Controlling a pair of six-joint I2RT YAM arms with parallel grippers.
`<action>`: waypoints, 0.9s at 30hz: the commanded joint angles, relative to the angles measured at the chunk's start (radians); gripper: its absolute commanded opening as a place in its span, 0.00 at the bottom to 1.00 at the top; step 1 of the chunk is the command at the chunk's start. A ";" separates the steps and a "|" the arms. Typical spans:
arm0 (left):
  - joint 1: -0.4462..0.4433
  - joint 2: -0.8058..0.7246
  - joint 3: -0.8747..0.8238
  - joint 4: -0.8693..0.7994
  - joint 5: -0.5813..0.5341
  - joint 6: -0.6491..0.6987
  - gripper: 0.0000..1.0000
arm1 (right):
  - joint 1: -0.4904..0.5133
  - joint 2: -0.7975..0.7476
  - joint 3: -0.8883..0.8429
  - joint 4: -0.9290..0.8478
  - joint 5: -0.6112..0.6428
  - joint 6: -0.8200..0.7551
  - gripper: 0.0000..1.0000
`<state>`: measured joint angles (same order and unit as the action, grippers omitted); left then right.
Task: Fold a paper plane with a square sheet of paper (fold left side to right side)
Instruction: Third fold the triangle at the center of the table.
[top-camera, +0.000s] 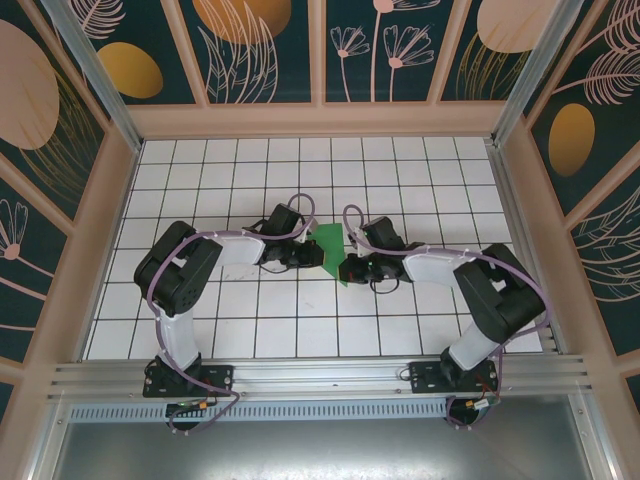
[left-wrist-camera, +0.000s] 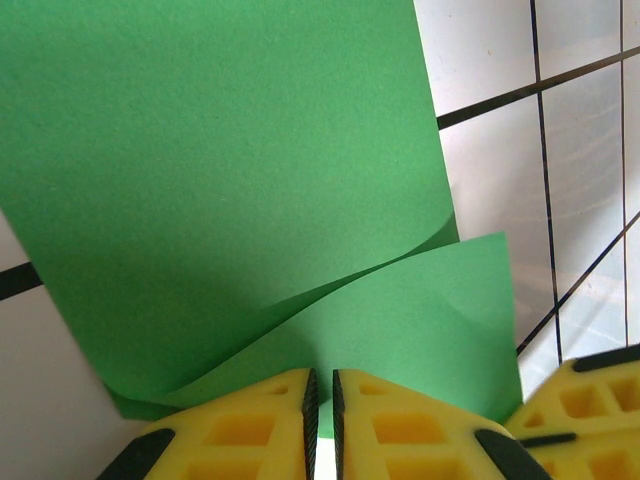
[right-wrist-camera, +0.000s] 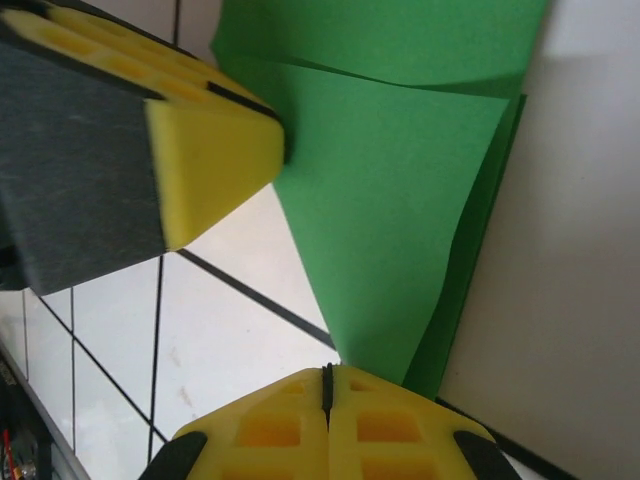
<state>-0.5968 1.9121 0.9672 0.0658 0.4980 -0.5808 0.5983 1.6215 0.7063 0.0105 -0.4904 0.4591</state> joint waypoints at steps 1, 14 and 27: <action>0.001 0.051 -0.015 -0.055 -0.110 0.010 0.17 | 0.002 0.022 0.024 -0.021 0.031 0.001 0.00; -0.005 -0.053 -0.001 -0.051 -0.122 0.030 0.22 | 0.002 0.057 -0.003 -0.121 0.111 -0.008 0.00; -0.118 -0.098 -0.002 0.002 -0.038 -0.023 0.17 | 0.008 0.078 0.011 -0.159 0.137 -0.012 0.00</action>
<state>-0.6956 1.7939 0.9668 0.0586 0.4412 -0.5854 0.5983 1.6531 0.7250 -0.0486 -0.4347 0.4545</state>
